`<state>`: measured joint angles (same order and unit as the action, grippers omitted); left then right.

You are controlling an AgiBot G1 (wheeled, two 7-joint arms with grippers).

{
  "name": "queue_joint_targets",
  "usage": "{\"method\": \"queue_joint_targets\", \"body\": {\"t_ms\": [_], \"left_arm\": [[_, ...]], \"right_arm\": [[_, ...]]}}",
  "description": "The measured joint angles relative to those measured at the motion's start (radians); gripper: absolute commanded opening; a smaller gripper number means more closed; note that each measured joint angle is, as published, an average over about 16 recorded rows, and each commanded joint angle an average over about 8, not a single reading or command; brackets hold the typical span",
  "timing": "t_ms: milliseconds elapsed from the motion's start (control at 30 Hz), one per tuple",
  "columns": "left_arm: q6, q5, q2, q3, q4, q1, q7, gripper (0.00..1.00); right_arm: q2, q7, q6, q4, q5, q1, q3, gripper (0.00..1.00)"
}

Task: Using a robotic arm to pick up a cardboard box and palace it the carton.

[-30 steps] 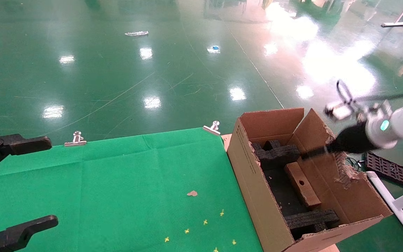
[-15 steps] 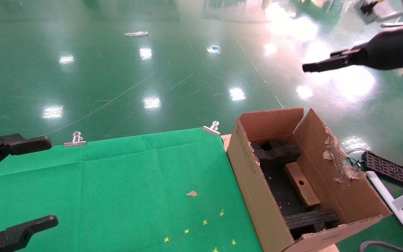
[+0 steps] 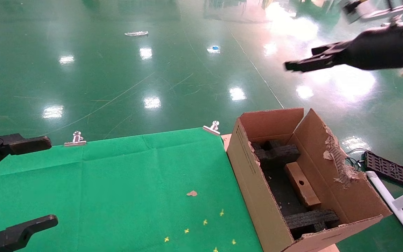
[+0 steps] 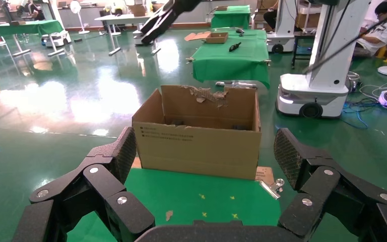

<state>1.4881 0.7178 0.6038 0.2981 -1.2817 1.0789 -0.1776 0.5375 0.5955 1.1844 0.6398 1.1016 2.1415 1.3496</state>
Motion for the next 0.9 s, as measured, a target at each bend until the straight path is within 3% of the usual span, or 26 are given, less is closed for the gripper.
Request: {"method": "queue_joint_targets", "body": {"t_ms": [900], "left_arm": [[0.000, -0.001, 0.000, 0.001, 0.000, 0.001, 0.001, 1.00]], "right_arm": [[0.037, -0.207, 0.158, 0.327, -0.188, -0.541, -0.543, 1.00]]}}
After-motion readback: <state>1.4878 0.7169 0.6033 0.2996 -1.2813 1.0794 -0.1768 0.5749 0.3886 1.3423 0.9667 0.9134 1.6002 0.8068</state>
